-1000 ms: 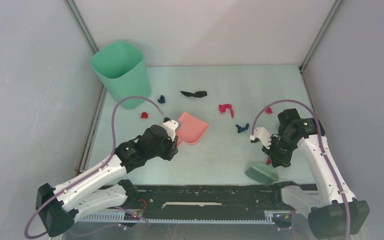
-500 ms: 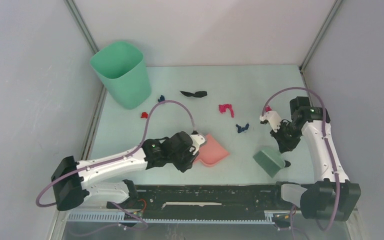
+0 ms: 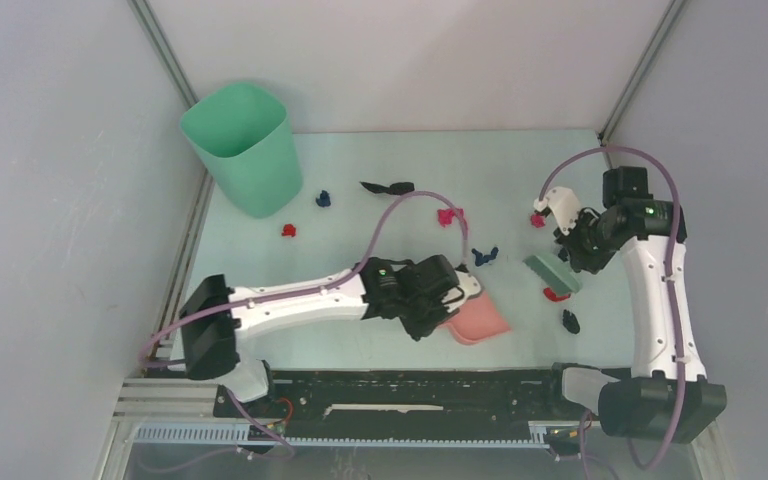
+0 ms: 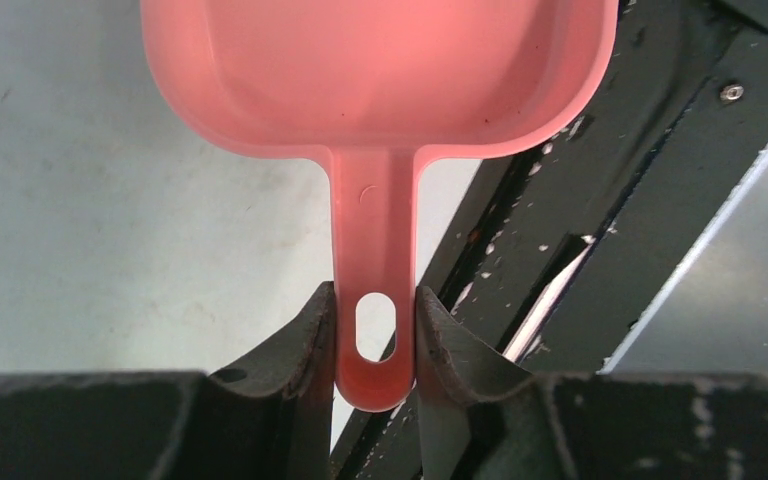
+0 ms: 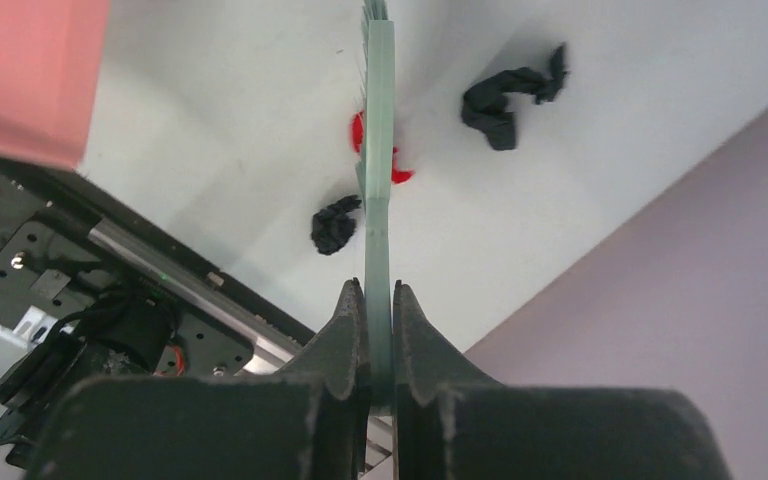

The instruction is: Sweep away the paper scraps from the table

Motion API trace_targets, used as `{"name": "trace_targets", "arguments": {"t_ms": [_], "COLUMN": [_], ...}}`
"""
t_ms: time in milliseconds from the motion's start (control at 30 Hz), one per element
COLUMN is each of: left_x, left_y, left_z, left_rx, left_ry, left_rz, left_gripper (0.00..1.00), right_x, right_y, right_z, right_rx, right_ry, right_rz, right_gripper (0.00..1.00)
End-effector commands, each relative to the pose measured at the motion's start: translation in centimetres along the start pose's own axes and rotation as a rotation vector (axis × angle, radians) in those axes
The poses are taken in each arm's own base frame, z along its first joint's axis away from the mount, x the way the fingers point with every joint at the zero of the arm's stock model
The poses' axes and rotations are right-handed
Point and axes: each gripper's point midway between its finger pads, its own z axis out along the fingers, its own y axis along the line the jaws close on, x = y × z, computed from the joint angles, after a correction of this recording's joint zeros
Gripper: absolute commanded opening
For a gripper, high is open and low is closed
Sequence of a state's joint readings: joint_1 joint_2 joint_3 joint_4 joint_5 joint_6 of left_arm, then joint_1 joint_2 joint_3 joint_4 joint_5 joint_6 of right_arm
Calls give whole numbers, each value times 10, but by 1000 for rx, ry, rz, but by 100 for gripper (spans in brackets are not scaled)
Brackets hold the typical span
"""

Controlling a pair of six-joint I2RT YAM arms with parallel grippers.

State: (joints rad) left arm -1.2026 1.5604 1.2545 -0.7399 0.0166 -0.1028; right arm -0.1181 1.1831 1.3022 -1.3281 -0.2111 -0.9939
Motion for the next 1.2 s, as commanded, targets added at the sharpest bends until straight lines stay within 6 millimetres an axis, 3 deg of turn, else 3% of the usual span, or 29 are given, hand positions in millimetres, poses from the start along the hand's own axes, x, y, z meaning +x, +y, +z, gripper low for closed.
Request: {"name": "trace_targets", "arguments": {"t_ms": [0,133,333,467,600,700,833,933,1033,1167], "left_x": [-15,-28,-43,-38,-37,-35,-27,-25,-24,-27], "left_y": [-24,-33,-44,-34,-30,-23,-8,-11,-12,-14], "left_z": [2,13,27,35,44,49,52,57,61,62], "left_rx": [60,85,114,61,39,1,-73,-53,-50,-40], "left_ry": [49,65,102,142,163,188,211,224,234,236], "left_rz": [104,113,99,105,114,120,142,142,142,147], "left_gripper": [0,0,0,0,0,0,0,0,0,0], "right_x": [-13,-9,1,-4,-8,-10,-12,-8,-7,-16], "right_y": [-16,-40,-109,-142,-155,-144,-99,-71,-54,-26], "right_z": [-34,-47,-40,-24,6,32,60,66,61,58], "right_rx": [113,208,426,509,530,446,247,161,148,41], "right_ry": [-65,-41,25,27,69,92,128,163,166,137], "right_rz": [31,71,209,287,327,373,440,486,577,671], "right_gripper": [0,0,0,0,0,0,0,0,0,0]}}
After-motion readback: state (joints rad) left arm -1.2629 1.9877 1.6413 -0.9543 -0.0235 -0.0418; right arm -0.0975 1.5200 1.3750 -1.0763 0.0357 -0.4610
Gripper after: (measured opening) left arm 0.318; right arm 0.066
